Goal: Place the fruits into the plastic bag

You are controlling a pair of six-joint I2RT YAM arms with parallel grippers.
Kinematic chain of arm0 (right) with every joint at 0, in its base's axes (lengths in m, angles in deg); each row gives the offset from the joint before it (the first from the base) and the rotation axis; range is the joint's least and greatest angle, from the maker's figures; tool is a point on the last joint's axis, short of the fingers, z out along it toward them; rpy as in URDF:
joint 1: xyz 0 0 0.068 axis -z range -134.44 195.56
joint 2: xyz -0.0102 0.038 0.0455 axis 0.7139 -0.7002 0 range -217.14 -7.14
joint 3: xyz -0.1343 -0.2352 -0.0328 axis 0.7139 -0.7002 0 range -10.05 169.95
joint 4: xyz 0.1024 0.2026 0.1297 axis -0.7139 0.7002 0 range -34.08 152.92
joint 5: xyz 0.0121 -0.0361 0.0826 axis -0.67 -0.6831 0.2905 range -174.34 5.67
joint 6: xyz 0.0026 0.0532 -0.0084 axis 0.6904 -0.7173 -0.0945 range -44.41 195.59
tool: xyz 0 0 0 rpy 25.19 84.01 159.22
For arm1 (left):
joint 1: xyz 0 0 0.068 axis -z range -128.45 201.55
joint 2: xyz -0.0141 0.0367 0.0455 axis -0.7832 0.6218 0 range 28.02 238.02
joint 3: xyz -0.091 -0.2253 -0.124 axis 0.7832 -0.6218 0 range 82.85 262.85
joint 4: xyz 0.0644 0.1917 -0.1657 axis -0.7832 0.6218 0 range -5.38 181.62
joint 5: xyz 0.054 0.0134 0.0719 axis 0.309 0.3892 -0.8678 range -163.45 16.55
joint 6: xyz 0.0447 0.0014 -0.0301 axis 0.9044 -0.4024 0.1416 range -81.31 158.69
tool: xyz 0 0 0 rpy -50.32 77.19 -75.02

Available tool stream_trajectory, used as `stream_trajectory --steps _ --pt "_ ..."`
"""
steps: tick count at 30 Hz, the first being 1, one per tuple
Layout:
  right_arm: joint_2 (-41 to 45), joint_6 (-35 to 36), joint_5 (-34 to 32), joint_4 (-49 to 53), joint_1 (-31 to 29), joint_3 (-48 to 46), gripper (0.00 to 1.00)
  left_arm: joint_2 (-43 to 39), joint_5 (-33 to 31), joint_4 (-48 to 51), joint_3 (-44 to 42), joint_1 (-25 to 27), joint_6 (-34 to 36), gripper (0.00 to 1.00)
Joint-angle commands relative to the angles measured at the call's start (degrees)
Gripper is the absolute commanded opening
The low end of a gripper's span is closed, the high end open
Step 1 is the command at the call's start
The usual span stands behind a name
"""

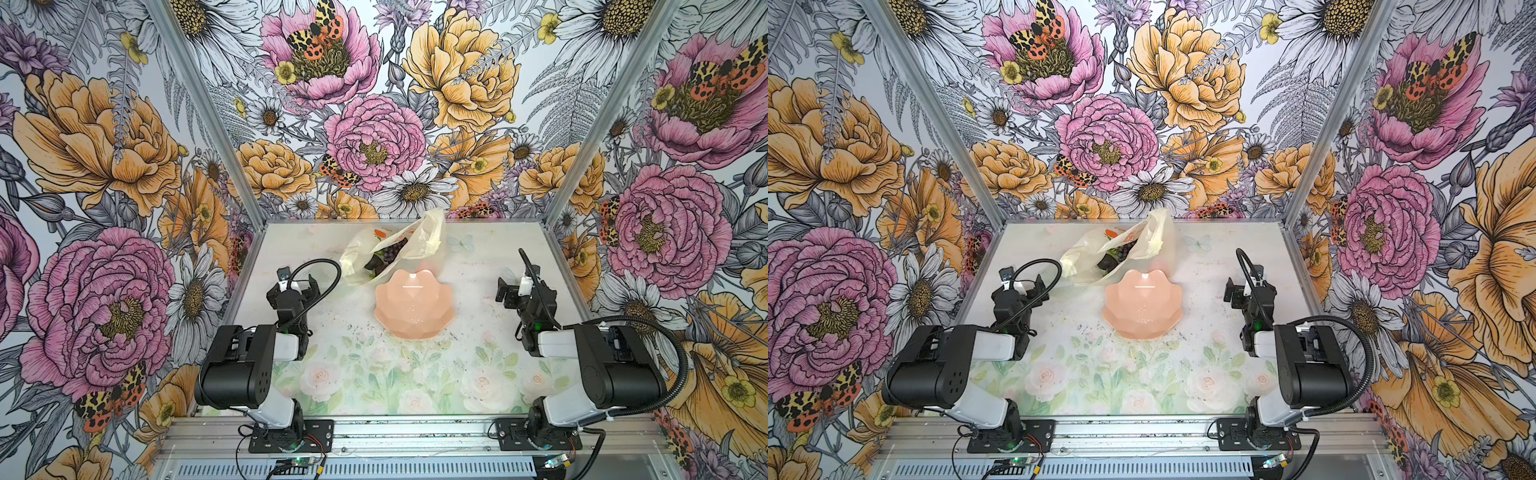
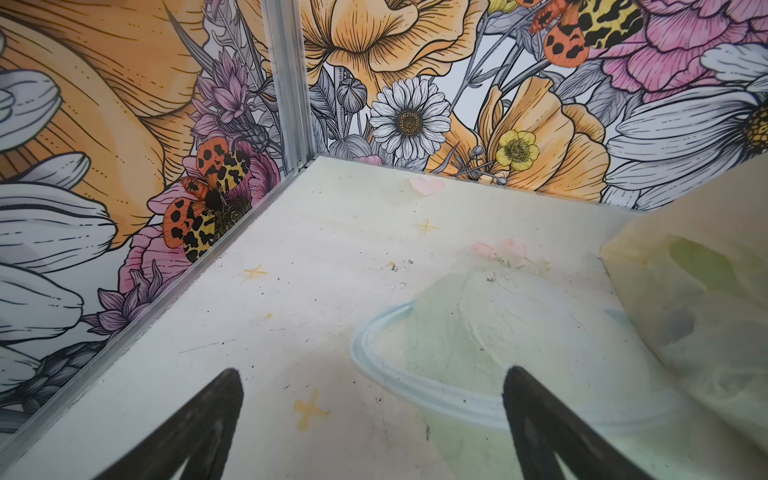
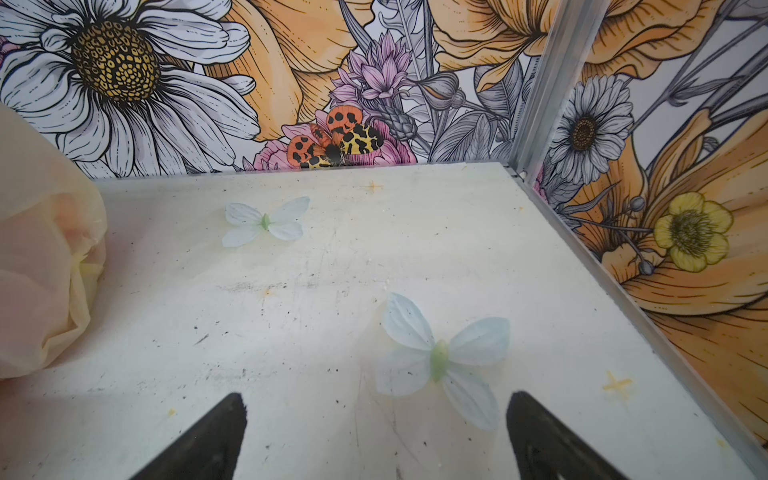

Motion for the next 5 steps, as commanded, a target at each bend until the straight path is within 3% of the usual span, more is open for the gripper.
stream_trajectory --steps 1,5 --pt "-0.7 0.5 -0.8 0.2 -0.6 2.1 1.00 0.1 1.1 -2.0 0.8 0.4 1.1 0.99" --pt "-0.5 0.5 -0.8 -0.1 -0.6 1.8 0.99 0.1 1.1 -1.9 0.7 0.4 1.0 0.99"
